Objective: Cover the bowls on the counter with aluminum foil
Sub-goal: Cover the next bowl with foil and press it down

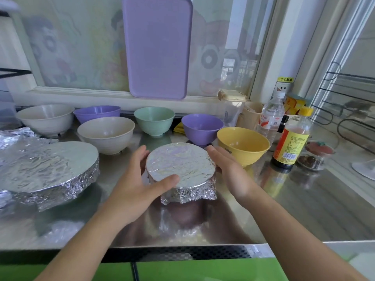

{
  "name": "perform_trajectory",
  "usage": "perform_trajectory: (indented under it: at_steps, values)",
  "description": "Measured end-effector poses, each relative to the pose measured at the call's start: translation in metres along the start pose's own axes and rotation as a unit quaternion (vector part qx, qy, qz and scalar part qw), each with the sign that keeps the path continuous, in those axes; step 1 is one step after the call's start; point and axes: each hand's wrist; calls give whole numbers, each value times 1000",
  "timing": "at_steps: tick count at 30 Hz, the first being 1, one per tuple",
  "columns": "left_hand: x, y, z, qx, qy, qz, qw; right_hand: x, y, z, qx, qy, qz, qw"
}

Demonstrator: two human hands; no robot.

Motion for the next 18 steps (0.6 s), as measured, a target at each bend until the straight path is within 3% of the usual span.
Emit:
perform_trajectory:
  at_steps: [6, 10, 15, 18]
  values:
    - [25, -2, -11, 2, -16, -39, 999, 1, -12, -12, -9, 120, 45, 992]
    - [27, 5, -10, 1, -20, -21, 1000, -5, -15, -20, -44, 162, -16, 986]
    - [22, 10, -8, 25, -13, -22, 999, -15, -17, -21, -69, 160, -56, 983]
    - [20, 10, -8, 28, -10, -24, 999, -16, -25, -29, -69, 102, -95, 988]
Point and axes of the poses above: each hand's wrist, its own z-axis towards the middle knuckle, its own x-axis out of the palm, y = z × x, and after that the axes turned 3 degrees about -z, right-handed
